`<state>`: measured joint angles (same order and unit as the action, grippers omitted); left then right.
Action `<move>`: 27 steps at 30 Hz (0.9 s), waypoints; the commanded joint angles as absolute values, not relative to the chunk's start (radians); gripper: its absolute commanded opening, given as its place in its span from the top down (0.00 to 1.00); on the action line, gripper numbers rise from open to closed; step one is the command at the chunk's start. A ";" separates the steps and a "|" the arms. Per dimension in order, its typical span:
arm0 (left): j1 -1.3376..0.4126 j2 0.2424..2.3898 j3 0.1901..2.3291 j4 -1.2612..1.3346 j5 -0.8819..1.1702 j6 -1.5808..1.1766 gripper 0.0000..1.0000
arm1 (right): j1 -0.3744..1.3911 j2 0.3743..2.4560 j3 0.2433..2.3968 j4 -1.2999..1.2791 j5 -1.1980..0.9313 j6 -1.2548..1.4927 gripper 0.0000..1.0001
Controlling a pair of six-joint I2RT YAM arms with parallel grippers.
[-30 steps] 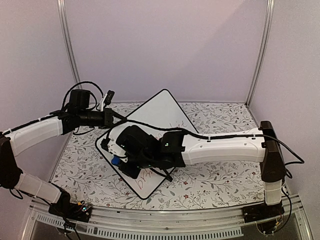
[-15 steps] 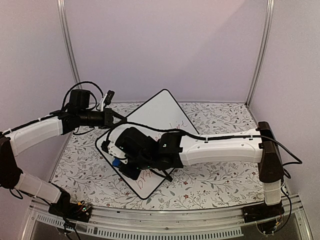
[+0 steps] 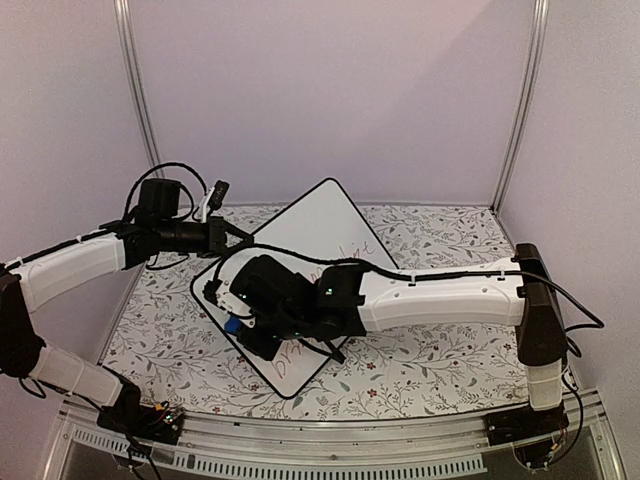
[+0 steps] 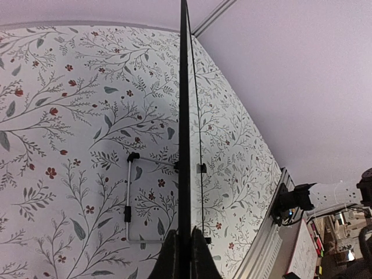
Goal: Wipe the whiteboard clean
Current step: Erase the whiteboard at the center of the board.
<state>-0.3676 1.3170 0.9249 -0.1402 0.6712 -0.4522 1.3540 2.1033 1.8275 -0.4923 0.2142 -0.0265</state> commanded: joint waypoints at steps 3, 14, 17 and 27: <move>-0.382 1.310 0.936 -0.129 0.683 -0.423 1.00 | 1.359 2.116 1.788 -0.528 0.208 -0.005 0.96; -0.383 1.309 0.936 -0.130 0.681 -0.422 1.00 | 1.361 2.083 1.716 -0.520 0.220 0.047 0.96; -0.383 1.308 0.935 -0.129 0.681 -0.423 1.00 | 1.361 2.076 1.707 -0.523 0.235 0.053 0.96; -0.382 1.310 0.936 -0.130 0.681 -0.424 1.00 | 1.367 2.047 1.676 -0.520 0.278 0.071 0.97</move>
